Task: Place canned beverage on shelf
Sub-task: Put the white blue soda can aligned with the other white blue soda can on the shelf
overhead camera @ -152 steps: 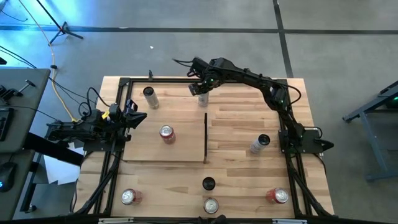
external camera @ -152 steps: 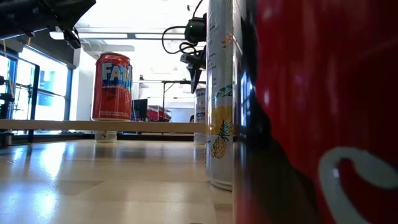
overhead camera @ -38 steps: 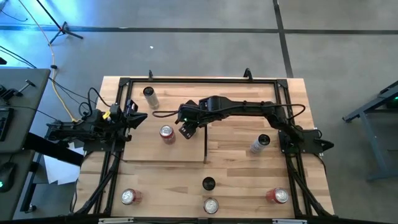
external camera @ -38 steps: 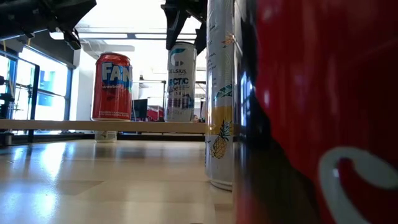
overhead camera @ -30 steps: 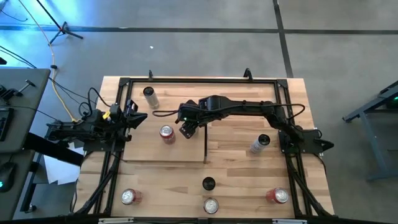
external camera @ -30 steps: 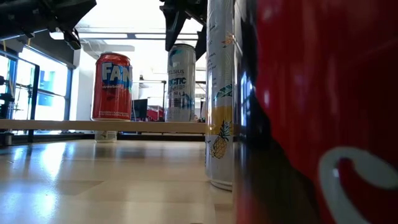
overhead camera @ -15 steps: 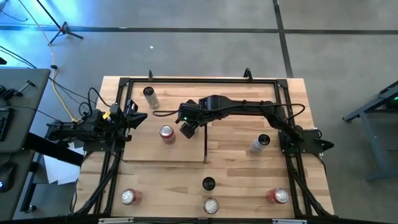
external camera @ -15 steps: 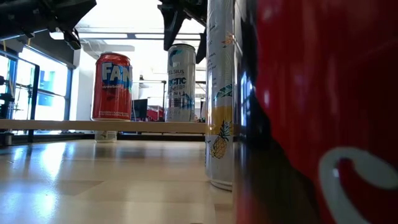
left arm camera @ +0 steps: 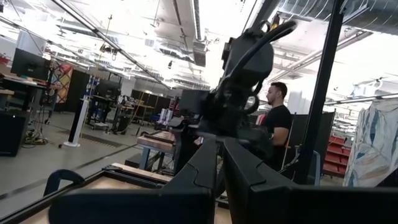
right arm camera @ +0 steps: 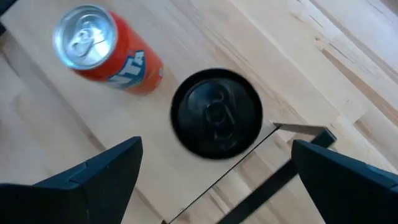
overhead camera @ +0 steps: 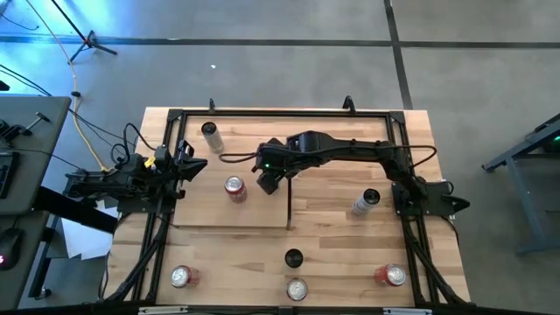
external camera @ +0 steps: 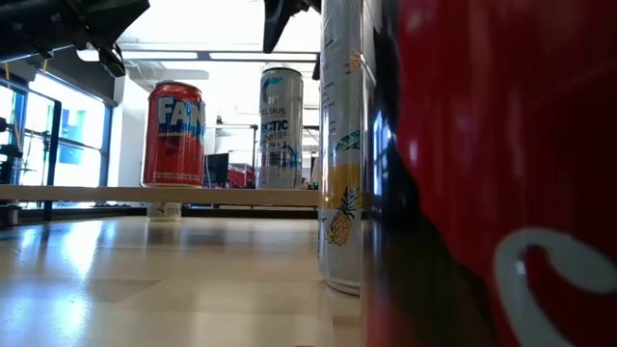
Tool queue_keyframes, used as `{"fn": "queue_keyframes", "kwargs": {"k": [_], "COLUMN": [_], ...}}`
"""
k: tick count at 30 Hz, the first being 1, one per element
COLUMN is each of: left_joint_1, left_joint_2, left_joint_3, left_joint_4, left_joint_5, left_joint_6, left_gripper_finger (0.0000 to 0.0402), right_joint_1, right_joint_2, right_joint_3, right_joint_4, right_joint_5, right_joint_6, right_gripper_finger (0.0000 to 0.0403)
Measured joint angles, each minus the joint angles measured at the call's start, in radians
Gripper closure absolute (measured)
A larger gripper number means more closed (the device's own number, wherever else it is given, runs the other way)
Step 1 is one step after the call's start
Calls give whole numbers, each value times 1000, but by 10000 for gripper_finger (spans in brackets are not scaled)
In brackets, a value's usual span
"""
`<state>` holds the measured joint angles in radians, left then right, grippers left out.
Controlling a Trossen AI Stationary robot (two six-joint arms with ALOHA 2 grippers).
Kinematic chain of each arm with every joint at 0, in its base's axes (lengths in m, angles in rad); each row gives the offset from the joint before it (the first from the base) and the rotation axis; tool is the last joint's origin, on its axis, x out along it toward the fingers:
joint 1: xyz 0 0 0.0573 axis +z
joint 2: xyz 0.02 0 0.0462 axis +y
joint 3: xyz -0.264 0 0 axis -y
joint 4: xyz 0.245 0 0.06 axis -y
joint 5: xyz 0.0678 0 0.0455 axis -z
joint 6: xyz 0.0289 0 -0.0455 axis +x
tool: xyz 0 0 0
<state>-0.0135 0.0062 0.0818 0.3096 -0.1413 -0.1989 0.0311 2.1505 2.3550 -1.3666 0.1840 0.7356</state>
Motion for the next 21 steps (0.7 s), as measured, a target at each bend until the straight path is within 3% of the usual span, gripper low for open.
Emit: {"fn": "queue_keyframes", "kwargs": {"k": [8, 14, 21], "left_joint_1": [0, 0, 0], "left_joint_2": [0, 0, 0], "left_joint_3": [0, 0, 0], "left_joint_4": [0, 0, 0], "left_joint_5": [0, 0, 0], "left_joint_6": [0, 0, 0], "left_gripper_finger": [394, 394, 394], "right_joint_1": [48, 107, 182], "right_joint_2": [-68, -141, -184], "right_joint_3": [1, -21, -22], "right_joint_4": [-143, -212, -204], "right_joint_5": [-5, -29, 131], "right_joint_6": [61, 239, 420], "right_gripper_finger": [2, 2, 3]}}
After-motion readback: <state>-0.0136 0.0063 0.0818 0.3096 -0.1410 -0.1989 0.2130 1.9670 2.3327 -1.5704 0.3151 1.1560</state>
